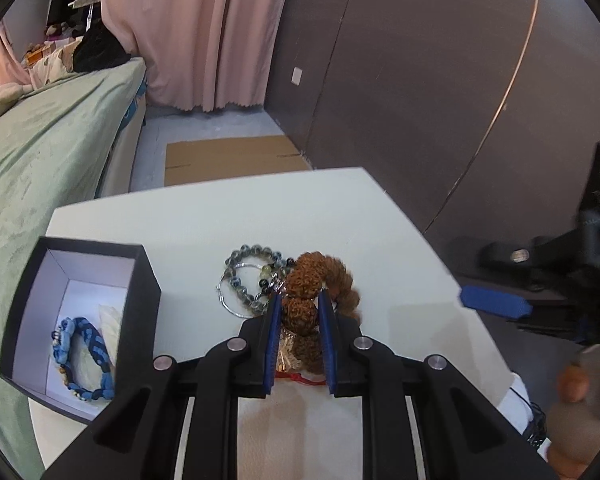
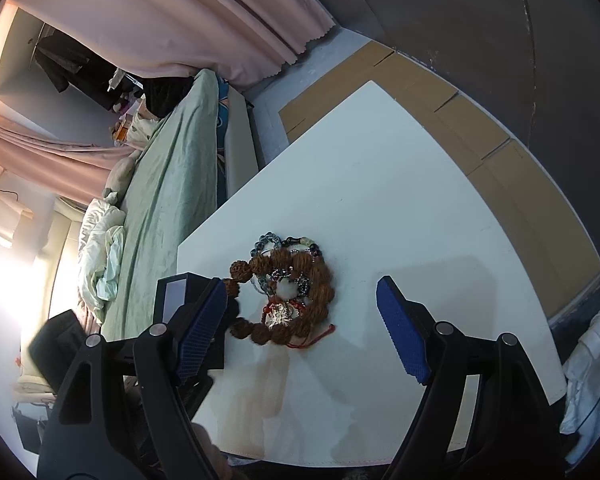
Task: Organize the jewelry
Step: 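Grasp the brown rudraksha bead bracelet with the left gripper and lift it, then carry the brown bracelet into the box with the left gripper while the right grasps the silver chain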
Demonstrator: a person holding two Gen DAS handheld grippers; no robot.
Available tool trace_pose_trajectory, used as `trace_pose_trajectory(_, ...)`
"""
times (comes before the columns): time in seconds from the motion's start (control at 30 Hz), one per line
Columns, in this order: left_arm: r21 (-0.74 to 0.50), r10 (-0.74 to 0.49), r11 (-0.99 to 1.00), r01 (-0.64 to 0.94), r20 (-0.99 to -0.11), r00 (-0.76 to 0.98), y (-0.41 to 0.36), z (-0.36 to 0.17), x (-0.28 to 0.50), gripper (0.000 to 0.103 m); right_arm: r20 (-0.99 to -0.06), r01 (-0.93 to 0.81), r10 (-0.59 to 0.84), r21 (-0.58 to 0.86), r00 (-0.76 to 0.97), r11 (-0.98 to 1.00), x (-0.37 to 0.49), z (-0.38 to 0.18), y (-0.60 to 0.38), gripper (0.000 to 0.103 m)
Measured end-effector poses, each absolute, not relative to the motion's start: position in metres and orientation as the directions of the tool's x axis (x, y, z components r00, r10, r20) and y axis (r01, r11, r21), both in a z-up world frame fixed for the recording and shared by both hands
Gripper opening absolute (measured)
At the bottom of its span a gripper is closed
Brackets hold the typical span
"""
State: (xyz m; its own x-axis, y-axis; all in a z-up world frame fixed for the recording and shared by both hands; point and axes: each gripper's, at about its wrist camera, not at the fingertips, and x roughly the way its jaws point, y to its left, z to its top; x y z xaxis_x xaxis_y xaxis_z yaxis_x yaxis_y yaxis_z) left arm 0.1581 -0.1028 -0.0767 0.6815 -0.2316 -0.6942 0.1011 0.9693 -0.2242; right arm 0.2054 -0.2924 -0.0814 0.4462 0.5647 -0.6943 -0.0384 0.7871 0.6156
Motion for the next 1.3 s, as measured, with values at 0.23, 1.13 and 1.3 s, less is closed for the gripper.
trace_pose_trajectory(0.23,-0.263,-0.257,0.959,0.103,-0.659,0.707,-0.089,-0.059,0.148,0.016,-0.692,-0.049,0.569,0.615,0.444,0.787,0.206,-0.084,-0.283,0.078)
trace_pose_trajectory(1.13,-0.333,-0.229,0.942,0.043,-0.544,0.807,-0.008,-0.007,0.112,0.016,-0.753,-0.019,0.558,0.590,0.349,0.807,0.247,-0.128,-0.225,0.034)
trace_pose_trajectory(1.3,-0.344,-0.214,0.939,0.023,-0.529,0.821,0.009,-0.001,0.106,0.016,-0.787,-0.001,0.520,0.551,0.332,0.834,0.252,-0.138,-0.216,0.034)
